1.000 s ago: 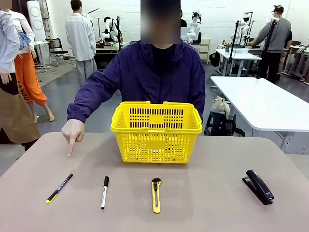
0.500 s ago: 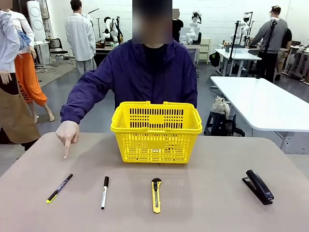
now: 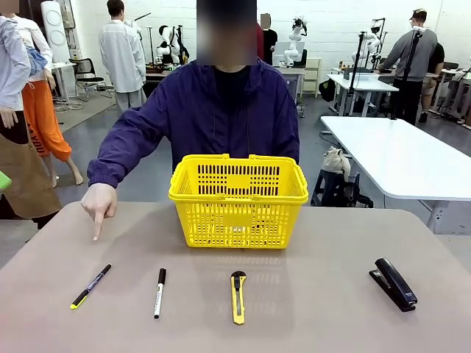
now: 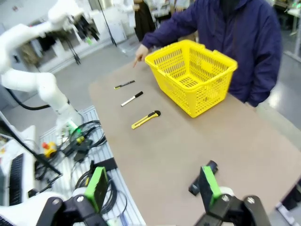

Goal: Place the items the person wants into the basket.
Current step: Pick up the item the person points to and place it in the Market Basket.

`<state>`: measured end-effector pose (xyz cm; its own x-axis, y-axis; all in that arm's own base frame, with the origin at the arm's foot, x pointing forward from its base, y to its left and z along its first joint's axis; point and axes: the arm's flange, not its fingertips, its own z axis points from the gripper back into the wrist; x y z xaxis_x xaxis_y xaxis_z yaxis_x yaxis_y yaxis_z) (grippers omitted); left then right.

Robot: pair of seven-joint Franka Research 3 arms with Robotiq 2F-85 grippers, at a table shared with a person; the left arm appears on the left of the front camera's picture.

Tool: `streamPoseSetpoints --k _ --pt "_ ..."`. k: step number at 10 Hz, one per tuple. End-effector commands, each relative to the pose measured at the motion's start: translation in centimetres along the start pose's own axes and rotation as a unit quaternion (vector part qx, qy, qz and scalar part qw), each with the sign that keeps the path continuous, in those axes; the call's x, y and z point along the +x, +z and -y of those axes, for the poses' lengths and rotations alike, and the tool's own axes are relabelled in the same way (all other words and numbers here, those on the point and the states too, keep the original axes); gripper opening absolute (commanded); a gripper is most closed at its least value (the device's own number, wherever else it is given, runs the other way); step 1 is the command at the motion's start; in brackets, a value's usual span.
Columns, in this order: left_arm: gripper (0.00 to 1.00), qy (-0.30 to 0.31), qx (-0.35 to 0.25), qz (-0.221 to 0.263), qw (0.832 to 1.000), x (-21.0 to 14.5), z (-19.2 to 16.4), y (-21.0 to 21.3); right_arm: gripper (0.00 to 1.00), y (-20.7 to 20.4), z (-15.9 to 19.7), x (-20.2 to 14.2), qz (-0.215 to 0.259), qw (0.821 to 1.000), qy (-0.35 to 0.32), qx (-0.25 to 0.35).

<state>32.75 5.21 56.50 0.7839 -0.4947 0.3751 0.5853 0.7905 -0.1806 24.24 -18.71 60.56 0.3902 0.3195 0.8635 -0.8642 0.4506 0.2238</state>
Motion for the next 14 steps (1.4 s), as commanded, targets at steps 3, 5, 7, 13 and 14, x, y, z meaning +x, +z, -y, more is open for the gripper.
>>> streamPoseSetpoints --k 3,5,7,13,14 --pt "1.00 0.024 0.171 -0.048 0.984 0.0 2.5 -10.6 1.00 0.1 0.2 0.3 0.011 1.000 0.007 0.005" --pt "1.00 0.014 0.187 -0.063 0.980 0.3 3.9 -14.5 1.00 0.1 0.2 0.3 0.011 1.000 0.007 0.005" --pt "1.00 0.014 0.179 -0.056 0.982 0.7 4.4 -15.2 1.00 0.1 0.2 0.3 0.011 1.000 0.007 0.005" --pt "1.00 0.013 0.170 -0.059 0.984 3.4 3.6 -14.2 1.00 0.1 0.2 0.3 0.011 1.000 0.007 0.005" --pt "1.00 0.013 0.170 -0.059 0.984 3.4 3.6 -14.2 1.00 0.1 0.2 0.3 0.011 1.000 0.007 0.005"
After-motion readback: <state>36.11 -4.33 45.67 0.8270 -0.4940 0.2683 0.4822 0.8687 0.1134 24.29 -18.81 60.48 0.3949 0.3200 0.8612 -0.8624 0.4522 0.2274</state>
